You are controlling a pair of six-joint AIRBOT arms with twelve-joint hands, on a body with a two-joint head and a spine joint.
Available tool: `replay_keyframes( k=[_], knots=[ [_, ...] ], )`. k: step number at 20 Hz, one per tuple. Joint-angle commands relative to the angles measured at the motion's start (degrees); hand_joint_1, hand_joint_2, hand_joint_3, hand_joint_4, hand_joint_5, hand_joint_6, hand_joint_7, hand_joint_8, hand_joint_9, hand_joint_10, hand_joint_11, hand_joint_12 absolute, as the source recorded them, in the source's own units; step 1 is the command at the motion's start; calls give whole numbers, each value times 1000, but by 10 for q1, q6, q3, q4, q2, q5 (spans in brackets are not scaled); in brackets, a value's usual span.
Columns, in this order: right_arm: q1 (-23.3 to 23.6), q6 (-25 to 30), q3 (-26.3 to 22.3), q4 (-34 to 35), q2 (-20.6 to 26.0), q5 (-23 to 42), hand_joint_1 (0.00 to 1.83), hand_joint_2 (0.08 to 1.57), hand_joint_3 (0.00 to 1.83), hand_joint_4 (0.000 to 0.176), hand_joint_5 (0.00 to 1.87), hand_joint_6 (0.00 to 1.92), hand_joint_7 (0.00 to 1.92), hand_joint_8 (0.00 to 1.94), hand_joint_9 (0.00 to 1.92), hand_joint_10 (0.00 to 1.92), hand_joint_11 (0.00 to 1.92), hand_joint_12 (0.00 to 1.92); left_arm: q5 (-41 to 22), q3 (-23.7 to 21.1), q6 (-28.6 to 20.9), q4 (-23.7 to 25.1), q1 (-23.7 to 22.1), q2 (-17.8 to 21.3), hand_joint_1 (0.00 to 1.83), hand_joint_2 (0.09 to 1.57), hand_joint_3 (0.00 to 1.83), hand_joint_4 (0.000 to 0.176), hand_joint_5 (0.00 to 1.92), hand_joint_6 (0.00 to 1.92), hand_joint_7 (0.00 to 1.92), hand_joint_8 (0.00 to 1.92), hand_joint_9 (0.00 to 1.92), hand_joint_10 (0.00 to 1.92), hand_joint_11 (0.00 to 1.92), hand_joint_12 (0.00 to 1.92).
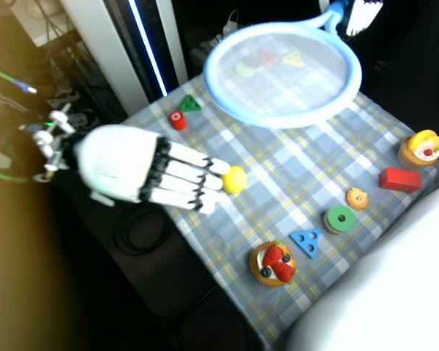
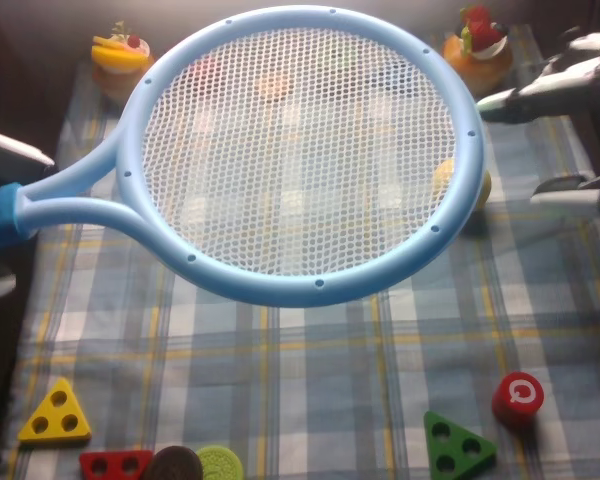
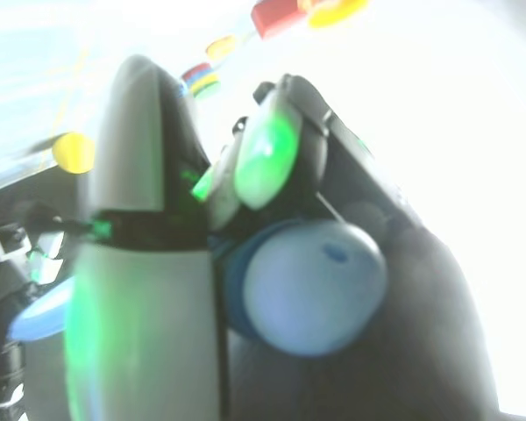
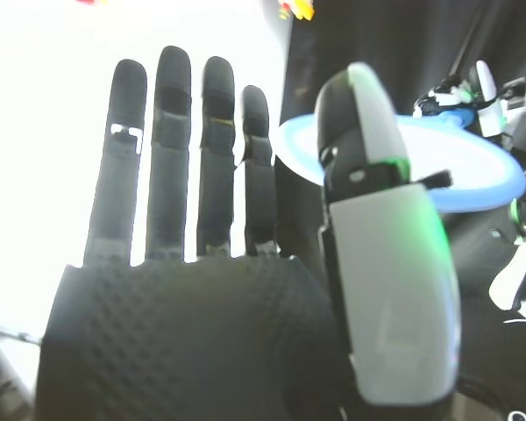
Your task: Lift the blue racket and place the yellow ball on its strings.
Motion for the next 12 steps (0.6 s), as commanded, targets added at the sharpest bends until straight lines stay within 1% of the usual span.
replay_keyframes(
  k=[1,2,3,4,5,7,8,9,10,11,12],
  knots=[
    [13,8,5,9,-3,39,954,1042,0,0,563,1,711,1,711,0,298,1043,-71,0,-5,15,0,5,1775,1171,3,176,1033,1921,1278,1921,1525,1921,1541,1921],
    [30,14,15,-13,-13,17,980,1008,0,0,563,1,707,1,710,0,271,980,-61,1,-5,13,2,5,1759,1173,3,176,1052,1921,1295,1921,1532,1921,1542,1921],
    [41,20,22,-27,-20,3,1004,998,0,0,565,0,701,1,704,1,255,896,-51,3,-5,12,3,4,1777,1173,2,176,1035,1921,1286,1921,1528,1921,1551,1921],
    [49,25,28,-39,-27,-8,1005,989,0,0,563,0,720,8,710,4,208,864,-43,5,-5,12,3,4,1797,1176,3,176,997,1921,1278,1921,1536,1921,1527,1921],
    [57,27,34,-52,-33,-22,1041,970,0,0,570,0,741,3,744,7,195,901,-35,8,-5,13,3,3,1807,1176,3,176,978,1921,1268,1921,1529,1921,1558,1921],
    [73,27,46,-70,-48,-47,1106,955,0,0,611,6,773,5,796,14,245,969,-19,16,-5,14,1,0,1783,1151,0,176,918,1921,1267,1921,1535,1921,1578,1921],
    [80,27,53,-76,-56,-59,1091,962,2,0,620,8,772,4,794,11,259,979,-13,19,-5,15,-1,-2,1782,1163,0,176,883,1921,1283,1921,1561,1921,1574,1921],
    [91,28,67,-89,-72,-85,1063,968,4,0,631,9,800,13,805,14,285,995,-4,23,-5,16,-4,-4,1765,1180,5,176,858,1921,1320,1921,1587,1921,1557,1921],
    [93,28,69,-91,-75,-89,1063,968,4,0,631,9,800,13,805,14,285,995,-3,24,-5,16,-4,-4,1765,1180,5,176,858,1921,1320,1921,1587,1921,1557,1921],
    [96,28,74,-97,-81,-100,1100,965,1,0,667,6,852,18,857,31,325,1108,-2,24,-5,16,-4,-5,1797,1175,3,176,872,1921,1307,1921,1587,1921,1577,1921],
    [96,28,78,-99,-86,-106,1113,964,0,0,720,7,907,26,915,57,376,1224,-1,25,-5,16,-4,-6,1767,1183,6,176,846,1921,1300,1921,1581,1921,1550,1921]
  ],
)
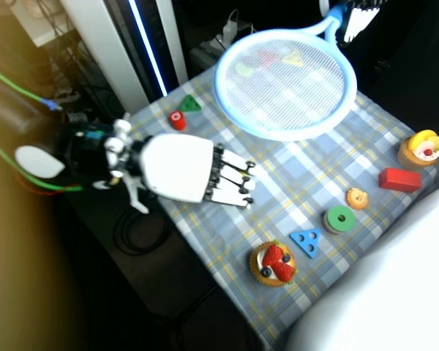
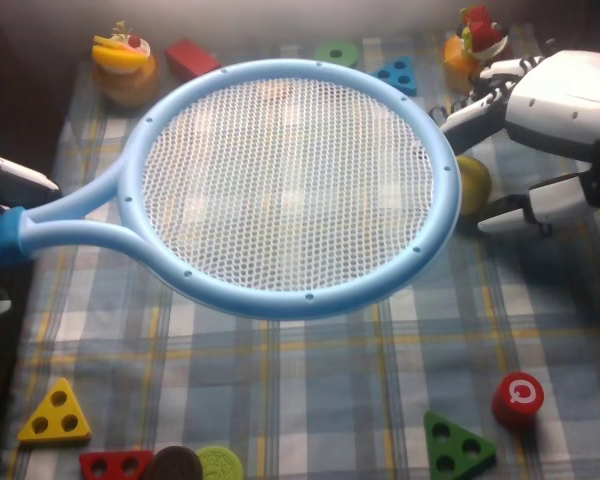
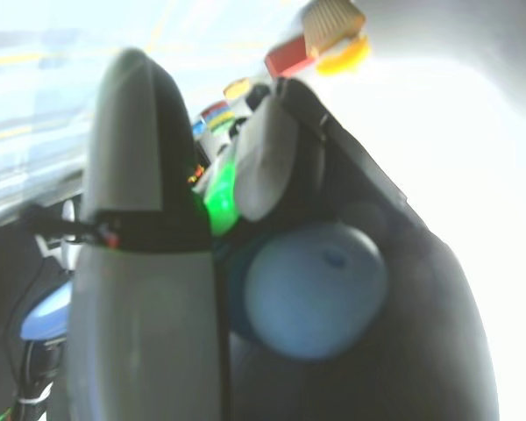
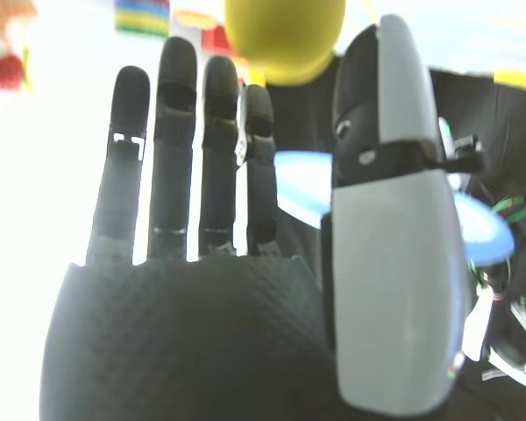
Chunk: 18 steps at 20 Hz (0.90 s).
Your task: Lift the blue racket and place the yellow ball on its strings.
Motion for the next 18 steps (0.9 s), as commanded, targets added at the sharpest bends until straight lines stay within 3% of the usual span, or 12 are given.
replay_keyframes(
  k=[1,2,3,4,6,7,8,9,10,14,17,18],
  knots=[
    [7,1,2,14,-1,50,1152,981,0,0,851,1,1008,83,892,406,418,1393,-62,5,-4,9,-6,-1,1755,1182,4,176,860,1921,1333,1921,1611,1921,1538,1921],
    [7,4,2,15,-1,50,1230,1069,11,0,965,618,1047,845,821,862,471,1582,-58,6,-4,8,-7,-4,1776,1172,0,176,871,1921,1310,1921,1600,1921,1574,1921],
    [12,4,1,15,2,54,1234,1095,3,0,1005,771,1019,1033,817,977,499,1561,-53,9,-4,7,-7,-6,1757,1182,4,176,887,1921,1318,1921,1601,1921,1581,1921],
    [17,4,-3,18,11,63,1239,1090,0,0,1051,780,1024,1027,847,978,538,1452,-48,13,-4,6,-7,-9,1746,1204,11,176,820,1921,1304,1921,1605,1921,1515,1921],
    [18,4,-15,38,21,97,1375,1092,0,0,988,941,1034,915,915,1162,620,1335,-38,21,-4,4,-9,-16,1742,1201,7,176,829,1921,1305,1921,1597,1921,1371,1921],
    [18,4,-24,52,32,129,1371,1131,0,0,977,893,902,1147,837,1337,597,1605,-32,25,-4,2,-13,-19,1718,1181,0,176,854,1921,1281,1921,1558,1921,1512,1921],
    [18,4,-31,59,42,152,1371,1131,0,0,977,893,902,1147,837,1337,597,1605,-29,27,-4,1,-14,-21,1718,1181,0,176,854,1921,1281,1921,1558,1921,1512,1921],
    [18,4,-38,65,52,179,1367,1137,1,0,966,944,900,1154,801,1328,466,1491,-28,28,-2,1,-14,-21,1699,1192,3,176,806,1921,1259,1921,1539,1921,1587,1921],
    [21,4,-44,67,56,200,1240,1143,0,0,981,959,871,1201,727,1063,386,1433,-27,28,3,1,-15,-22,1719,1182,0,176,814,1921,1278,1921,1562,1921,1539,1921],
    [66,5,-56,13,49,220,1223,1135,0,0,1040,831,854,1259,770,851,504,1292,-27,29,17,2,-28,-25,1727,1200,6,176,809,1921,1264,1921,1546,1921,1565,1921],
    [93,24,-56,-33,37,220,1229,1102,4,0,1031,974,974,944,914,531,632,979,-19,36,31,8,-47,-33,1728,1203,6,176,757,1921,1294,1921,1585,1921,1603,1921],
    [94,30,-57,-48,35,219,1233,1090,0,14,1043,953,1029,855,955,474,629,974,-13,40,36,13,-56,-38,1694,1220,14,176,742,1921,1302,1921,1590,1921,1615,1921]
  ],
)
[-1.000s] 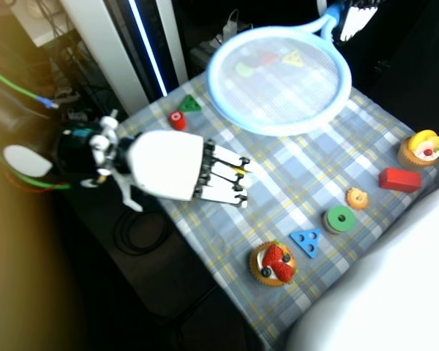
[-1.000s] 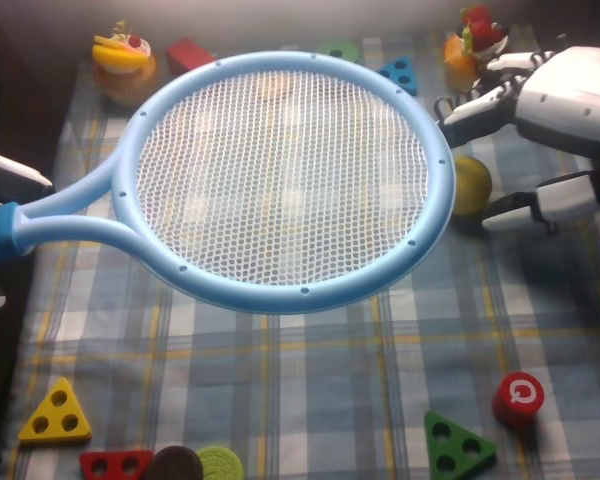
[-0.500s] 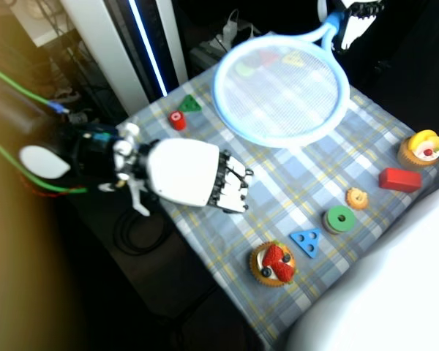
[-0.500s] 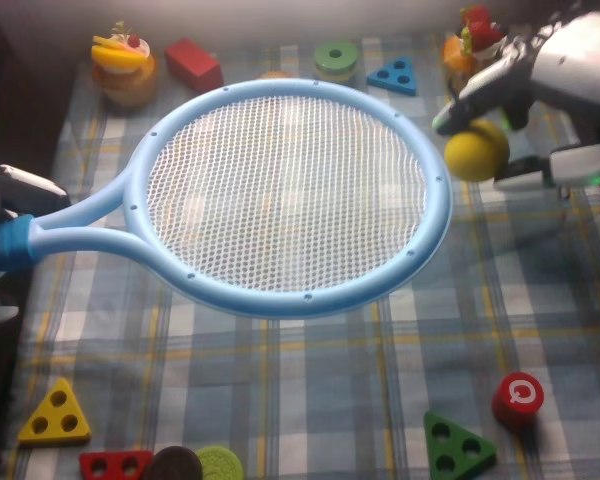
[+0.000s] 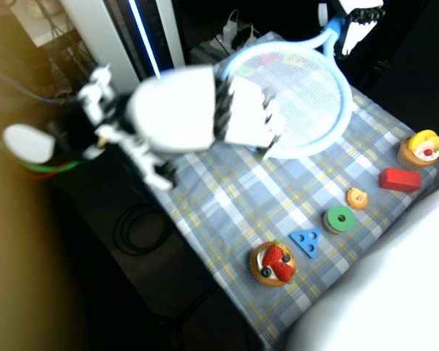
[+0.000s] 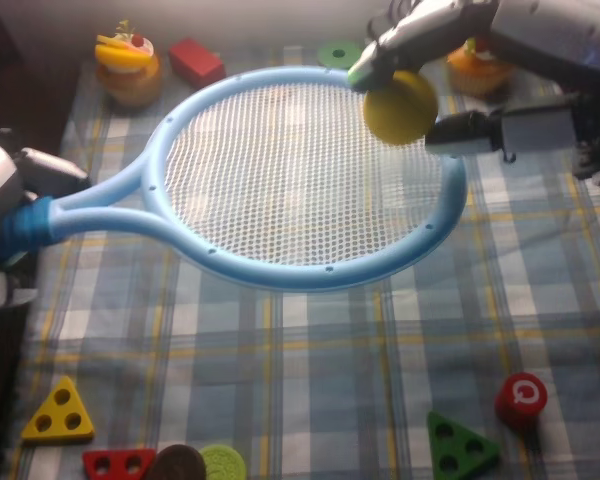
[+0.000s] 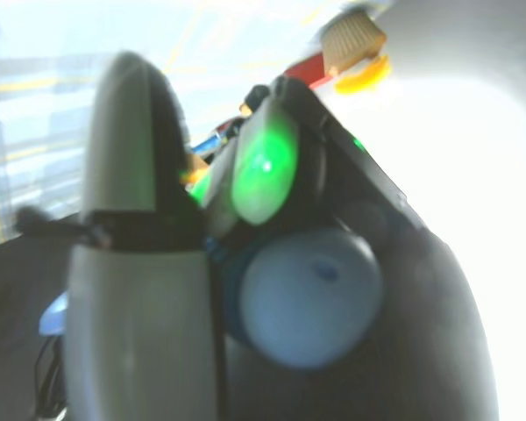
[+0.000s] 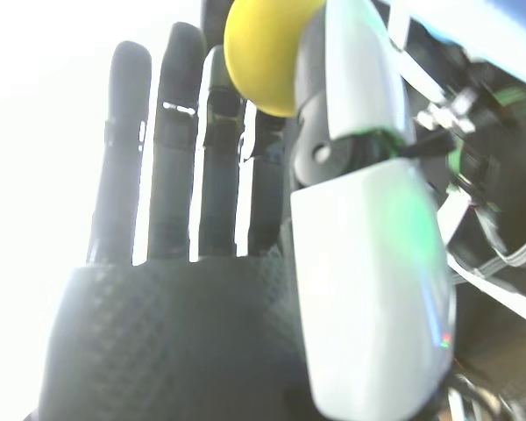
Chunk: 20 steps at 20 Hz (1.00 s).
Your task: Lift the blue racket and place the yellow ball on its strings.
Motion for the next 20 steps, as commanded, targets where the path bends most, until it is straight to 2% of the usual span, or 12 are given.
replay_keyframes(
  k=[1,2,3,6,7,8,9,11,13,15,16,20],
  knots=[
    [8,6,-1,22,1,52,1240,1073,0,11,1136,736,1016,941,1006,487,665,1060,-56,5,8,14,-11,-3,1673,1223,14,176,748,1921,1324,1921,1602,1921,1622,1921],
    [8,14,-2,9,0,47,1250,1071,0,0,1211,561,975,1040,1013,501,671,1101,-53,6,21,16,-18,-8,1665,1234,18,176,749,1921,1338,1921,1611,1921,1622,1921],
    [8,16,-3,1,0,42,1278,1068,0,0,1305,219,983,1179,1016,704,752,1186,-52,6,29,19,-23,-10,1607,1276,32,176,811,1921,1341,1921,1604,1921,1620,1921],
    [8,16,-4,-4,0,37,1262,1065,0,0,1249,371,1003,1092,1012,589,734,1113,-53,6,30,21,-25,-10,1628,1267,20,176,777,1921,1313,1921,1589,1921,1537,1921],
    [8,16,-5,-5,1,36,1237,1090,9,0,1112,653,966,1113,921,453,594,1038,-53,6,30,21,-25,-9,1613,1268,19,176,768,1921,1310,1921,1590,1921,1612,1921],
    [8,16,-6,-6,2,35,1170,1100,4,0,1016,887,840,559,809,319,436,1005,-53,6,30,21,-25,-9,1652,1252,10,176,771,1921,1324,1921,1602,1921,1617,1921],
    [8,17,-7,-7,3,35,1151,1050,0,0,869,352,835,289,755,223,356,978,-54,6,30,21,-26,-10,1675,1243,5,176,788,1921,1332,1921,1606,1921,1591,1921],
    [8,19,-10,-7,8,36,1112,1037,0,0,748,21,756,37,657,66,224,984,-54,7,30,21,-27,-11,1637,1253,9,176,839,1921,1354,1921,1613,1921,1653,1921],
    [8,19,-13,-7,13,36,1070,1036,0,0,628,0,637,1,581,6,125,1042,-54,8,30,21,-27,-11,1598,1271,16,176,829,1921,1336,1921,1604,1921,1675,1921],
    [8,19,-16,-3,18,38,1013,1017,0,47,490,0,519,0,489,0,93,1030,-54,9,30,20,-27,-11,1602,1263,10,176,802,1921,1316,1921,1602,1921,1683,1921],
    [8,19,-16,0,18,38,960,1004,0,46,363,0,439,0,440,0,40,1138,-55,9,30,20,-27,-11,1585,1266,9,176,815,1921,1324,1921,1604,1921,1669,1921],
    [8,18,-16,26,20,55,924,1000,0,41,272,4,404,0,412,1,0,1099,-55,10,30,19,-28,-12,1523,1297,13,176,764,1921,1313,1921,1609,1921,1675,1921]
  ],
)
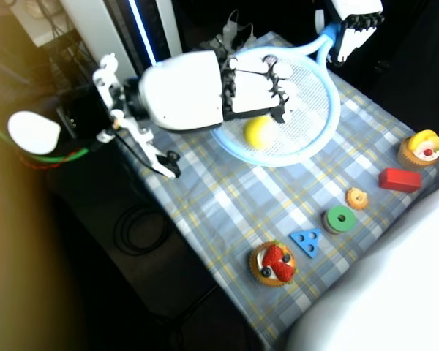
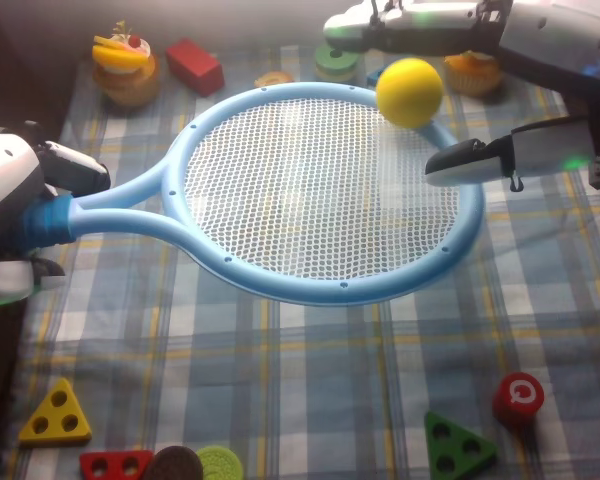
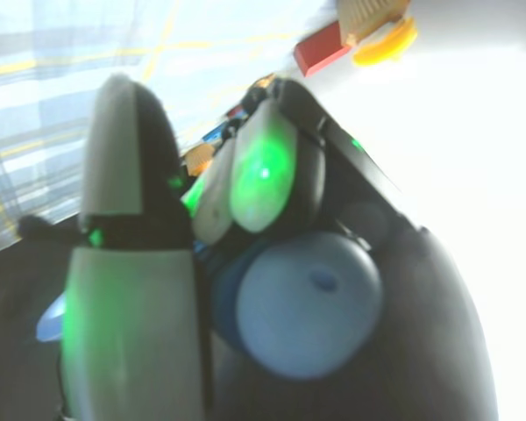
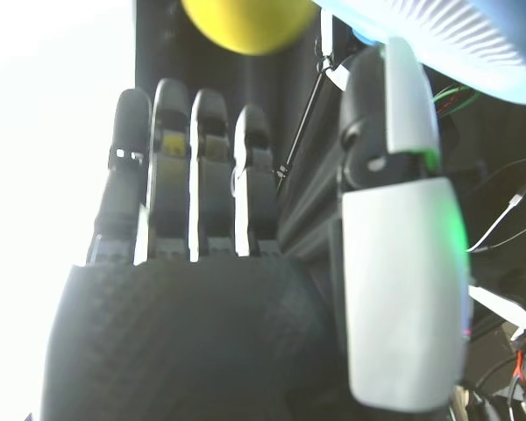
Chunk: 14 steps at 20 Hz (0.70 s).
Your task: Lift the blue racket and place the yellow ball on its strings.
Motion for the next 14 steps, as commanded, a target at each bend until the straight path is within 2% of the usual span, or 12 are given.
replay_keyframes(
  k=[1,2,3,4,5,6,7,8,9,10,11,14],
  knots=[
    [8,0,-3,40,3,70,762,1079,15,39,259,4,335,0,324,1,0,862,-68,5,-3,11,-6,-2,1496,1304,13,176,739,1921,1306,1921,1596,1921,1665,1921],
    [8,-6,-3,55,7,76,624,1134,19,20,238,1,314,0,279,1,0,689,-64,8,-3,11,-9,-3,1509,1298,8,176,683,1921,1281,1921,1582,1921,1638,1921],
    [7,-6,-3,56,8,76,624,1134,19,20,238,1,314,0,279,1,0,689,-63,9,-3,11,-9,-4,1509,1298,8,176,683,1921,1281,1921,1582,1921,1638,1921],
    [5,-13,-3,68,11,80,444,1221,5,0,192,0,278,0,294,2,16,529,-57,13,-2,11,-13,-7,1570,1280,0,170,744,1921,1255,1921,1547,1921,1614,1921],
    [1,-17,-3,77,13,82,447,1239,0,0,197,0,267,0,313,0,57,489,-52,17,-1,11,-15,-10,1540,1289,4,174,741,1921,1249,1921,1547,1921,1604,1921],
    [-1,-20,-3,81,14,82,454,1236,1,0,208,0,281,0,344,0,98,453,-51,18,4,10,-16,-12,1538,1286,2,169,755,1921,1261,1921,1553,1921,1613,1921],
    [-3,-20,-3,84,14,82,468,1225,0,13,212,1,296,4,356,2,90,440,-50,18,11,8,-17,-13,1509,1304,8,175,796,1921,1303,1921,1585,1921,1641,1921],
    [-5,-21,-3,87,14,82,468,1225,0,13,212,1,296,4,356,2,90,440,-48,18,21,6,-19,-14,1509,1304,8,175,796,1921,1303,1921,1585,1921,1641,1921],
    [-8,-21,-3,88,14,82,501,1228,0,5,210,0,287,2,351,1,77,441,-45,19,26,5,-20,-15,1507,1304,6,159,738,1921,1276,1921,1568,1921,1629,1921],
    [-10,-22,-3,90,14,82,535,1241,2,0,209,2,282,0,367,5,115,462,-43,20,27,4,-21,-17,1449,1325,11,174,777,1921,1313,1921,1570,1921,1627,1921],
    [-11,-22,-3,91,14,82,535,1243,3,2,217,5,292,5,374,8,122,465,-41,22,27,4,-22,-18,1499,1305,1,176,837,1921,1334,1921,1588,1921,1639,1921],
    [-14,-22,-2,92,14,82,521,1253,6,0,224,6,296,4,384,9,131,469,-30,27,27,4,-25,-23,1514,1301,0,176,841,1921,1292,1921,1553,1921,1611,1921]
  ],
)
